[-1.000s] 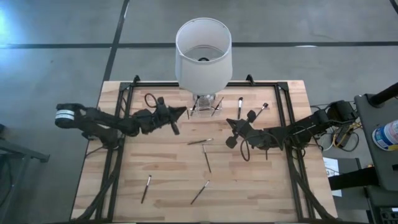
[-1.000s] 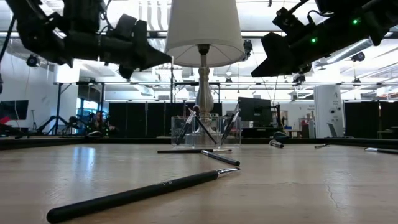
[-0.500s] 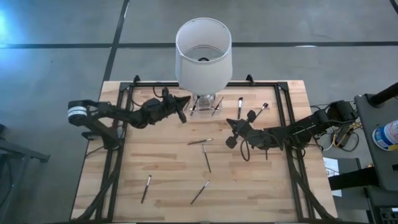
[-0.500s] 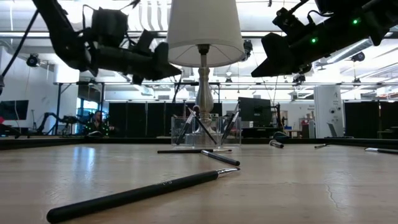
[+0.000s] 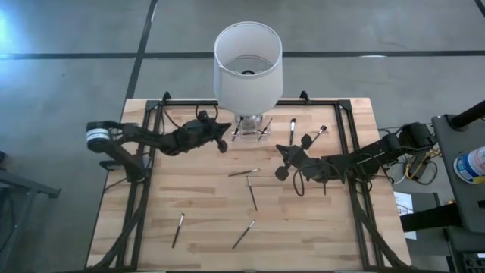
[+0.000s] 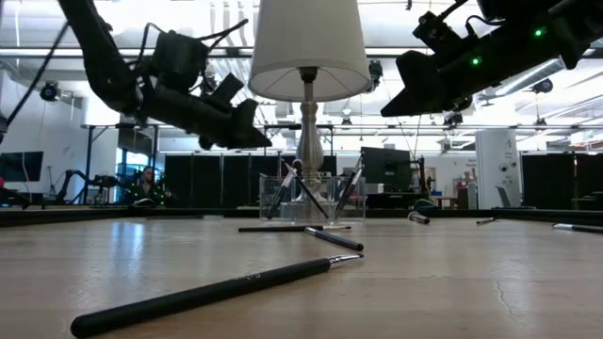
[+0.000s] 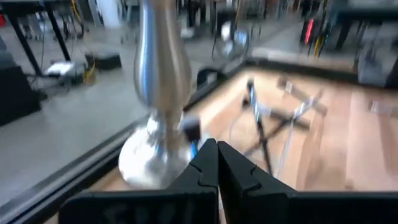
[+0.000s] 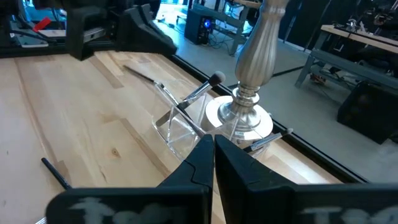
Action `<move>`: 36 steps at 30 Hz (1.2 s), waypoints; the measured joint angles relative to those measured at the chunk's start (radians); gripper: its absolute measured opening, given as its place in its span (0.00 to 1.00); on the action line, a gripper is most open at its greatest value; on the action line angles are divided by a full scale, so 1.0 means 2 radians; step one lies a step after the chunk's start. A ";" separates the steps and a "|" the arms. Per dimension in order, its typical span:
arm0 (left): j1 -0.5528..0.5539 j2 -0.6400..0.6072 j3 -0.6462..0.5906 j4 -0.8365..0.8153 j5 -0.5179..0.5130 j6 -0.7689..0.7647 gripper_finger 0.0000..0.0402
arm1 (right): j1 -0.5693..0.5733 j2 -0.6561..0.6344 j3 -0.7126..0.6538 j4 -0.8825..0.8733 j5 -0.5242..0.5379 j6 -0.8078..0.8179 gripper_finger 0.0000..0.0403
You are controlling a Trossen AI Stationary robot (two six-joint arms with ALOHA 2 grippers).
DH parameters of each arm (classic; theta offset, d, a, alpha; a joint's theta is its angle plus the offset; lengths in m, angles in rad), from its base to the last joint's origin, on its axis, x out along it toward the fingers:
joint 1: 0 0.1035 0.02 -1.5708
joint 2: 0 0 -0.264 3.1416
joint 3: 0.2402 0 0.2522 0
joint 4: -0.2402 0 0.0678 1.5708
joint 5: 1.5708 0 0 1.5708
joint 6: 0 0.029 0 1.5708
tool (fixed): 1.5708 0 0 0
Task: Put items in baskets/containers
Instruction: Put the black eyeshadow brush into the transparent organizer
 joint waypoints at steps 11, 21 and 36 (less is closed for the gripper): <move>0.036 -0.184 0.000 -0.358 -0.004 0.004 0.00 | 0.000 0.000 0.000 -0.002 0.000 0.002 0.02; 0.152 -0.157 0.002 -0.447 0.066 0.043 0.00 | 0.000 0.000 0.000 -0.001 -0.001 0.004 0.02; 0.178 0.029 0.177 -0.558 0.084 0.080 0.10 | 0.000 0.000 0.000 -0.002 -0.012 0.004 0.02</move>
